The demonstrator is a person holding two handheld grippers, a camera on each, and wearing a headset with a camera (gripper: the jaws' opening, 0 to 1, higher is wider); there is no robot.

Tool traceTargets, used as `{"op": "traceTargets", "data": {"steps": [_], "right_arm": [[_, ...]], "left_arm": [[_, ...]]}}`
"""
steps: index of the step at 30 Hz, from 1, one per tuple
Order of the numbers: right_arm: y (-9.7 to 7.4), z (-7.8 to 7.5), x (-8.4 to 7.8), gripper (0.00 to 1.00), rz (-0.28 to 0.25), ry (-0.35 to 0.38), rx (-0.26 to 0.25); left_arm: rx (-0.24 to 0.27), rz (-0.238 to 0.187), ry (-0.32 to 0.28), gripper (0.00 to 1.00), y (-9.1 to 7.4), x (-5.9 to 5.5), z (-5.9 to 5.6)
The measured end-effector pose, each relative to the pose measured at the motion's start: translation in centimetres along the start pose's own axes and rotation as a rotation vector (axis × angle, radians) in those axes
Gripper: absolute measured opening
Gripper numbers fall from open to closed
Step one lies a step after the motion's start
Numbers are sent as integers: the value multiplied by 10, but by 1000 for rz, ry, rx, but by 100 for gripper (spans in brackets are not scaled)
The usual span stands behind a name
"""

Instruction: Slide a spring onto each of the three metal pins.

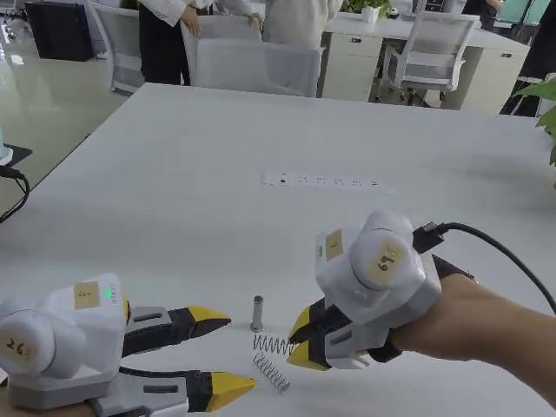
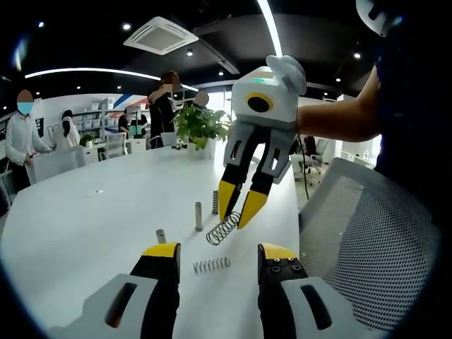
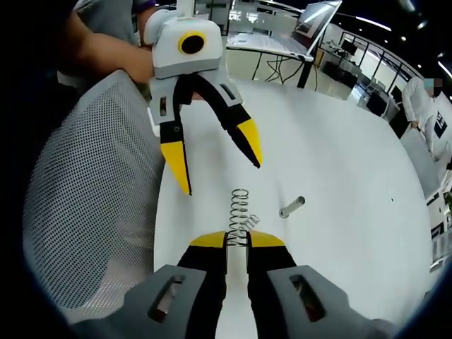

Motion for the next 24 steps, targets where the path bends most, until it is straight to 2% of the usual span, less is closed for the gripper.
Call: {"op": "traceTargets", "data": {"steps": [24], "right_arm": [[1, 7, 8, 7, 7, -46, 35]], "left_arm": [[-28, 4, 6, 23, 2, 2, 0]]}}
Point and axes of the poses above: the centre of the closed fingertips' face, and the gripper's own axes: y roughly forward along the fingers, z roughly to its left, x roughly out of its top, the point moved 5 cm from there along -y, roughly backward along the fingers, and after that the axes turned 5 degrees about y, right-handed, at the moved point
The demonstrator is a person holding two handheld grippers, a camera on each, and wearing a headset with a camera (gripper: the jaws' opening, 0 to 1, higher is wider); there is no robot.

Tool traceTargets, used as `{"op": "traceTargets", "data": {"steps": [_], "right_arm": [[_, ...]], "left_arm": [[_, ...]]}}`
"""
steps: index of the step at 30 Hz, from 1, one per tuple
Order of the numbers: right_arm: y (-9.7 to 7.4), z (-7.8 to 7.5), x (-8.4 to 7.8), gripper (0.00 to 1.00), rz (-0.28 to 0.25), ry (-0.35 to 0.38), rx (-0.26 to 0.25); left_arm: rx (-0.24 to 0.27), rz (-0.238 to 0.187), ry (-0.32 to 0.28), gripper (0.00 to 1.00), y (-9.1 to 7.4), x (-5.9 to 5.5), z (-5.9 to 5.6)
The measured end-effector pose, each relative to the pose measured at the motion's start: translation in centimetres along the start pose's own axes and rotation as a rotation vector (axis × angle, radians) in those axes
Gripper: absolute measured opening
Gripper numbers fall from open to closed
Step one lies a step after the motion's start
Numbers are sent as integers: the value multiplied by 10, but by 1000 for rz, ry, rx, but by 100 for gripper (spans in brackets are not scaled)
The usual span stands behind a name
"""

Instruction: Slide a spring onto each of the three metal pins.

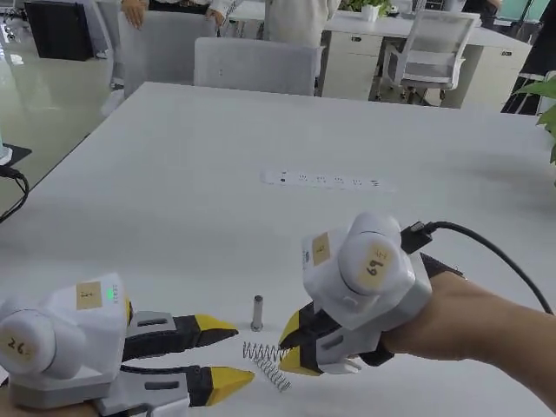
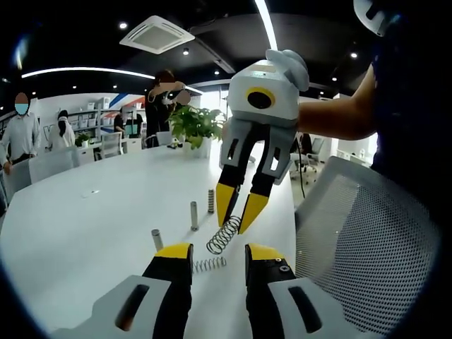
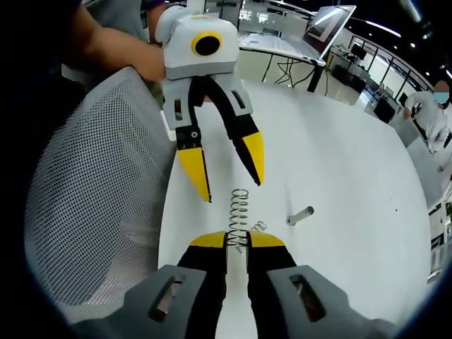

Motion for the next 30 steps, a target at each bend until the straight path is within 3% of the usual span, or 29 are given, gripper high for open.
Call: {"op": "traceTargets", "data": {"steps": [30], "right_arm": [[0, 9, 6, 7, 21, -79, 37]], "left_arm": [[-53, 10, 12, 9, 3, -1, -9]]}}
Point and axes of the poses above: the centre of the closed fingertips' face, and the gripper's own axes: y roughly forward along the fingers, z roughly to its left, x roughly out of its top, the point moved 5 cm from there along -y, roughly backward along the fingers, and after that the axes turned 5 degrees about y, right-handed, at the moved point
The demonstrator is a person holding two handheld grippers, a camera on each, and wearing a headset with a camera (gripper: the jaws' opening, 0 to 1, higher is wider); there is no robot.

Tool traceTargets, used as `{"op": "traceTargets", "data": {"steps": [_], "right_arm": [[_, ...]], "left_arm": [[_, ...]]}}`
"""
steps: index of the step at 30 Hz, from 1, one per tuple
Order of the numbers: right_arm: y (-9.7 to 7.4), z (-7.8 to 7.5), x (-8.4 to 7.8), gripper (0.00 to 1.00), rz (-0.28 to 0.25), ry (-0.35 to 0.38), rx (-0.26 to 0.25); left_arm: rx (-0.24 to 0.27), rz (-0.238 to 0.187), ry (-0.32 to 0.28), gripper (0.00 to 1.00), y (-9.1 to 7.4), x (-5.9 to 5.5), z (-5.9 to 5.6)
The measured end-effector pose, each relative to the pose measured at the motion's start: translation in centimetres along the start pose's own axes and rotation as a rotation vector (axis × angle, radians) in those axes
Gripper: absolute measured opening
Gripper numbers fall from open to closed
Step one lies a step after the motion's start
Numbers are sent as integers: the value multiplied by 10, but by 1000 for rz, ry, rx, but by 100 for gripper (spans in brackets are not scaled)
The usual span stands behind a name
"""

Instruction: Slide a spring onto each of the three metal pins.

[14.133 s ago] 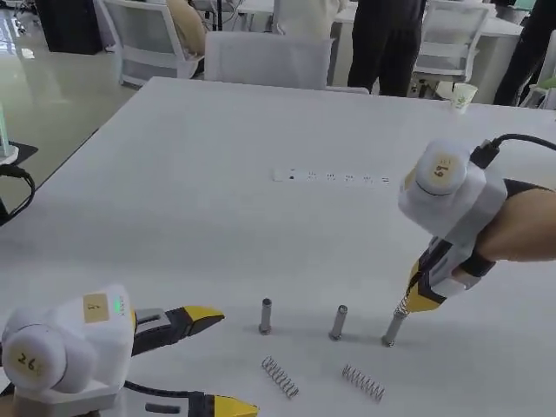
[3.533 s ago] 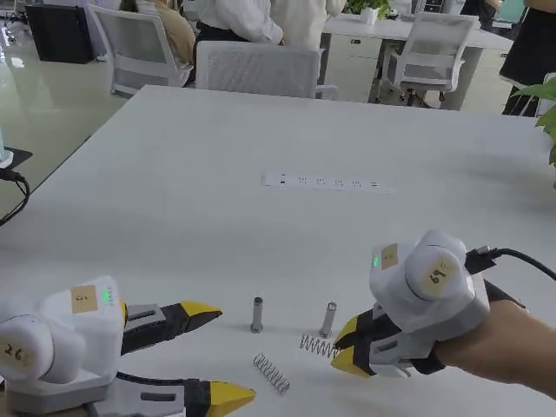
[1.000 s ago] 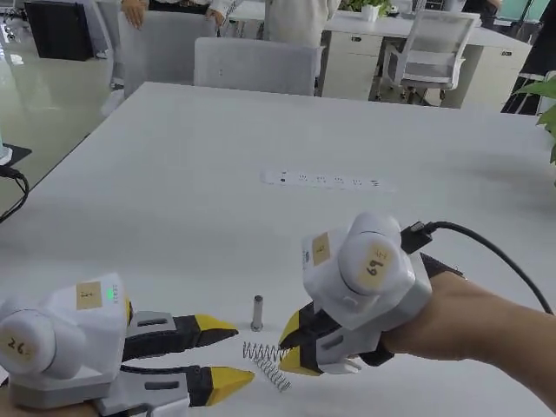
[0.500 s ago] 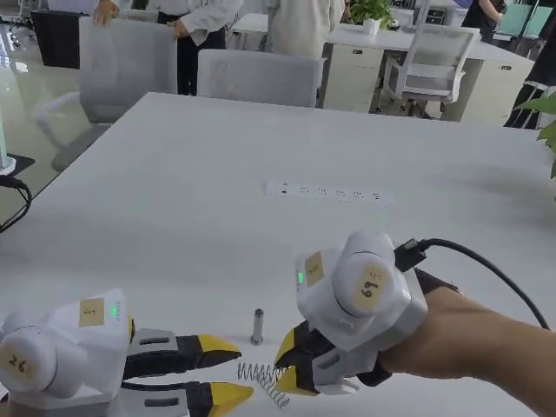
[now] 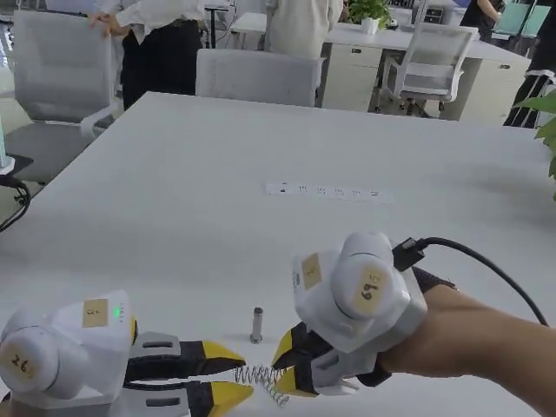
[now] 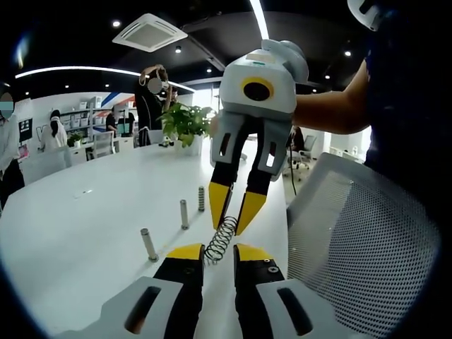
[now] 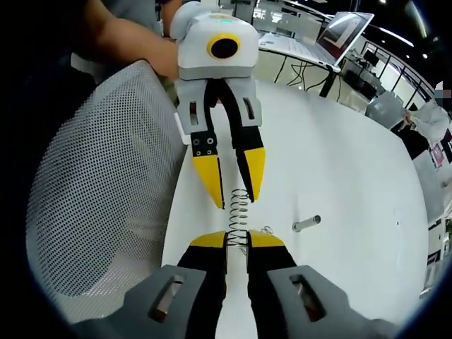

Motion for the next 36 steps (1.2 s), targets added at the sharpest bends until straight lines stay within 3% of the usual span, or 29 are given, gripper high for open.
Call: {"op": "traceTargets", "data": {"steps": [22, 36], "right_arm": [[-3, 6, -1, 7, -7, -54, 41], [-4, 6, -3, 8, -30, -20, 61]], "left_arm": [[-60, 10, -3, 3, 2, -1, -8], [-83, 7, -9, 2, 3, 0, -11]]}}
Point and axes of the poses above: the centre of the closed fingertips' face, and the gripper's own axes: y roughly forward along the fingers, z roughly to its left, x roughly out of its top, the point moved 5 cm from there along -y, roughly backward along the fingers, and after that the axes turned 5 degrees about y, right-handed, at the moved point
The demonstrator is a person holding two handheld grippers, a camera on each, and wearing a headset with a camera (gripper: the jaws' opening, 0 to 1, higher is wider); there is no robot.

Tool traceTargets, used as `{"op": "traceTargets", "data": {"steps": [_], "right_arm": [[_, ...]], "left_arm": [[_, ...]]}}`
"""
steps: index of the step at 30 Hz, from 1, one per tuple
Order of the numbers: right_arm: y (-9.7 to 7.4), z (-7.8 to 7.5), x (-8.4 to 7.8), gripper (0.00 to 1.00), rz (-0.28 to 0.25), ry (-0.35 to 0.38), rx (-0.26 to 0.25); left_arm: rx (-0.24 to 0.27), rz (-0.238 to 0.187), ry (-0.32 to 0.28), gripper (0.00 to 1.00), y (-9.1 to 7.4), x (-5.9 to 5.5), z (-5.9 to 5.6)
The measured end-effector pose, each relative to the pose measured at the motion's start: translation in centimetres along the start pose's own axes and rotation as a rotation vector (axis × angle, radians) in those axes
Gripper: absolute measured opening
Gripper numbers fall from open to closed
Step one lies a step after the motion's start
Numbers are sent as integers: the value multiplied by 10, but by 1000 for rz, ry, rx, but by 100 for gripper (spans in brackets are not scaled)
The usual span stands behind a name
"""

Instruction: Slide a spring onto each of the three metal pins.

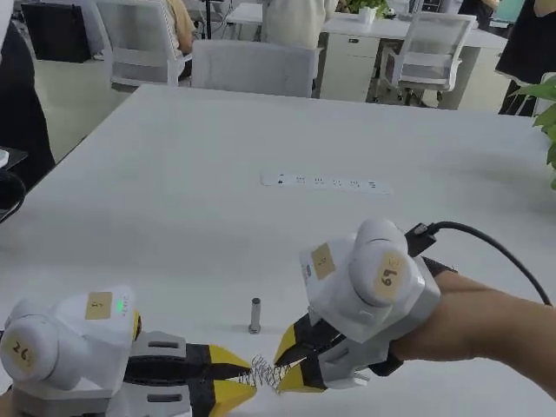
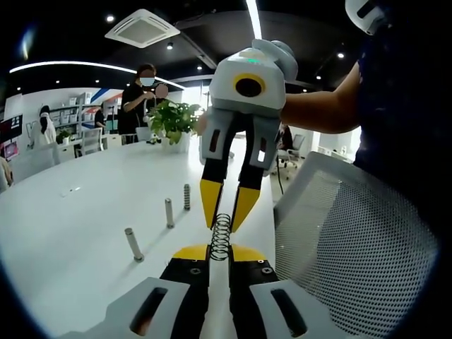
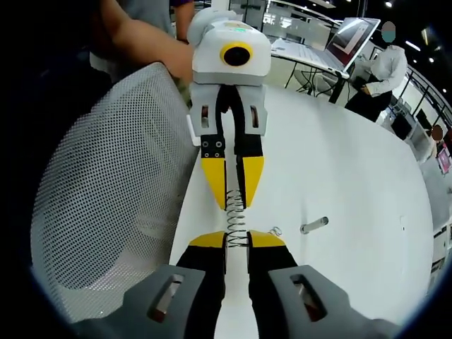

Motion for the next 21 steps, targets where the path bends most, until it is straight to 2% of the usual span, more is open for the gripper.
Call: {"op": "traceTargets", "data": {"steps": [21], "right_arm": [[3, -1, -5, 8, -41, 46, 14]], "left_arm": [[-6, -18, -4, 2, 0, 5, -2]]}}
Point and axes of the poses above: the centre of the closed fingertips' face, and the gripper's own axes: y roughly forward along the fingers, z roughly to its left, x roughly out of its top, the point moved 5 cm from there along -y, roughly backward along the fingers, and after that the axes turned 5 degrees about y, right-handed, at the moved point
